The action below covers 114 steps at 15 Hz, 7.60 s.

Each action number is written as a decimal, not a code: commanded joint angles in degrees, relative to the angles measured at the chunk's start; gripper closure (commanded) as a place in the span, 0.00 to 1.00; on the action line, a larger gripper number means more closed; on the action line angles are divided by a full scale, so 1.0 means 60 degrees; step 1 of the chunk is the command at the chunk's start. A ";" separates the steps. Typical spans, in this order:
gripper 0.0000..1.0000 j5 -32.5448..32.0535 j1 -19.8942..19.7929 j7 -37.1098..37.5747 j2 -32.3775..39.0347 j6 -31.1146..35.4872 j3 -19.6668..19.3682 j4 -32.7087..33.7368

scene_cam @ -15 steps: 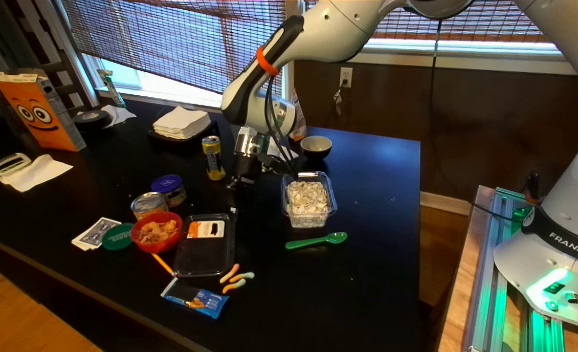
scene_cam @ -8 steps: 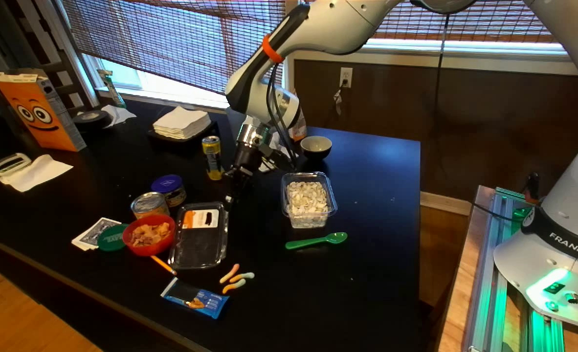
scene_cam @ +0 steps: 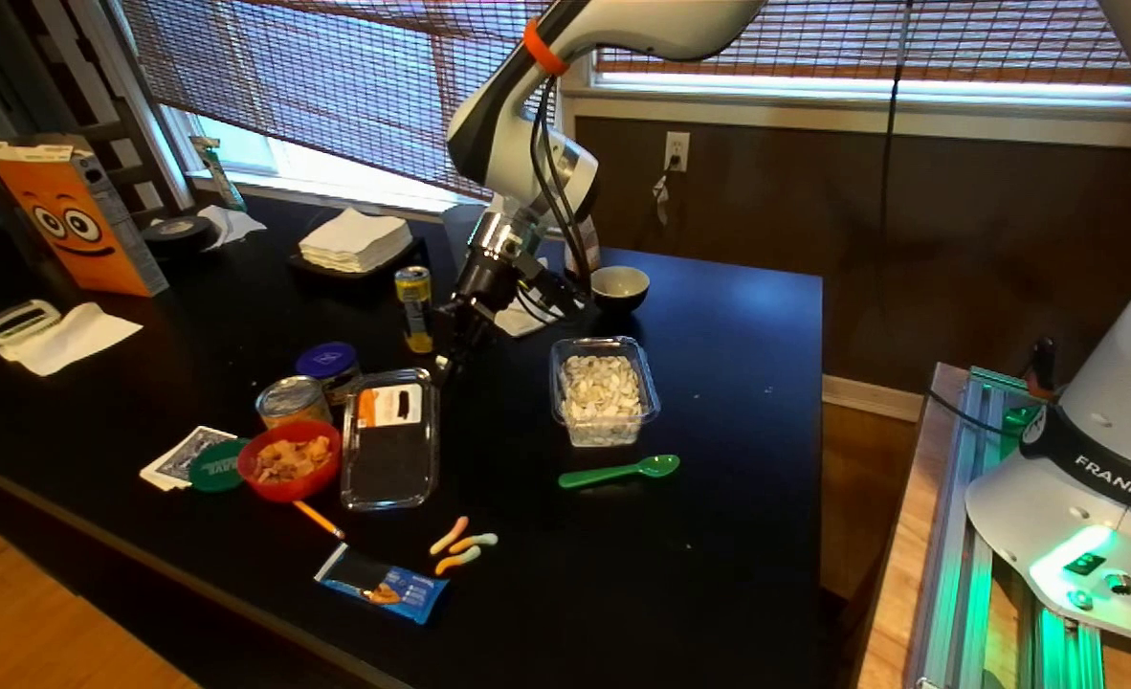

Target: Put the transparent lid on the transparent bowl

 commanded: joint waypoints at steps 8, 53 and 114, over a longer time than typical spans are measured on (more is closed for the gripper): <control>1.00 0.3341 0.0426 -0.0913 -0.3454 -0.1106 -0.1347 -0.3279; 1.00 0.1132 -0.1008 -0.1023 -0.1300 -0.7128 -0.5513 -0.2020; 0.00 0.1700 0.2964 0.4330 -0.5381 0.6338 -0.3731 -0.6885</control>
